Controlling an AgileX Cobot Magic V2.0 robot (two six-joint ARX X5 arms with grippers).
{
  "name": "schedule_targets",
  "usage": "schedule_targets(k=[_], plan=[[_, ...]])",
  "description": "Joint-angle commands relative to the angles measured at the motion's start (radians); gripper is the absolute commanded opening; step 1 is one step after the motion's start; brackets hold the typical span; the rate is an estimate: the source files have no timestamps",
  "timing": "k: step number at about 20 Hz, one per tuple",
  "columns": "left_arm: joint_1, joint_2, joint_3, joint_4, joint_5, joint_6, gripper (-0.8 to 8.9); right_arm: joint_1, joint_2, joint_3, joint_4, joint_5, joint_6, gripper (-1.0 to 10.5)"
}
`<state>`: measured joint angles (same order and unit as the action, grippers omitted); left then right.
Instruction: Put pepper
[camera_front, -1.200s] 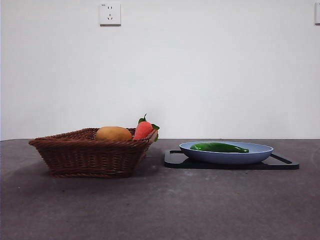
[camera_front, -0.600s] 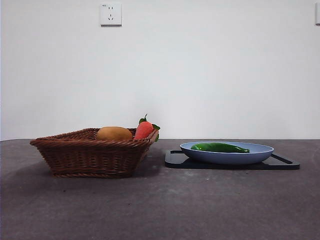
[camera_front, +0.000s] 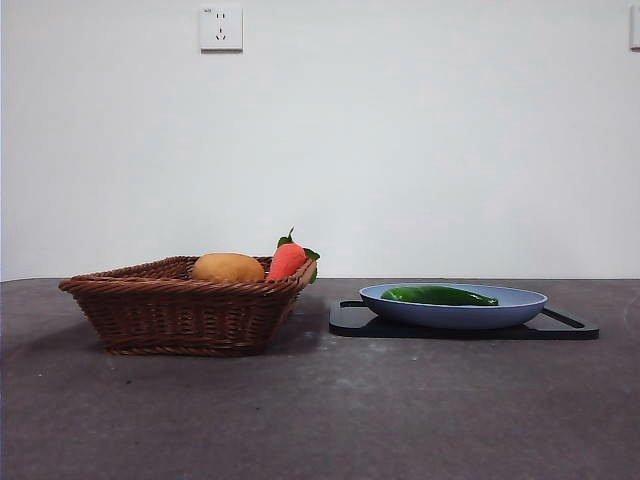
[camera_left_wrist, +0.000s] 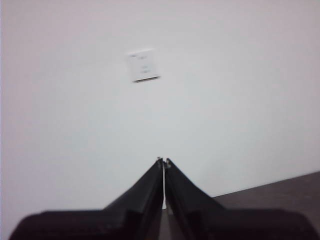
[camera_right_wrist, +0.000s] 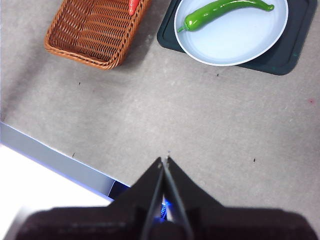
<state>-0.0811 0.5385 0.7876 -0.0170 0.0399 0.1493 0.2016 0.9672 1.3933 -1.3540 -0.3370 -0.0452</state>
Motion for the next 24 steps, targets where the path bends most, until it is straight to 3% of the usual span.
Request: schedule_targets(k=[1, 6, 12, 16, 24], plan=[[0.040, -0.108, -0.175, 0.048, -0.023, 0.007, 0.08, 0.002, 0.008, 0.018, -0.009, 0.002, 0.002, 0.0], [0.089, -0.298, -0.481, 0.061, -0.021, -0.054, 0.08, 0.002, 0.008, 0.018, -0.009, 0.003, 0.002, 0.0], [0.100, -0.432, -0.706, 0.060, -0.020, -0.108, 0.08, 0.002, 0.008, 0.018, -0.009, 0.002, 0.002, 0.0], [0.100, -0.497, -0.781, 0.043, -0.019, -0.132, 0.08, 0.002, 0.008, 0.018, -0.009, 0.003, 0.002, 0.0], [0.100, -0.537, -0.781, -0.143, -0.009, -0.156, 0.08, 0.002, 0.008, 0.018, -0.009, 0.003, 0.002, 0.0]])
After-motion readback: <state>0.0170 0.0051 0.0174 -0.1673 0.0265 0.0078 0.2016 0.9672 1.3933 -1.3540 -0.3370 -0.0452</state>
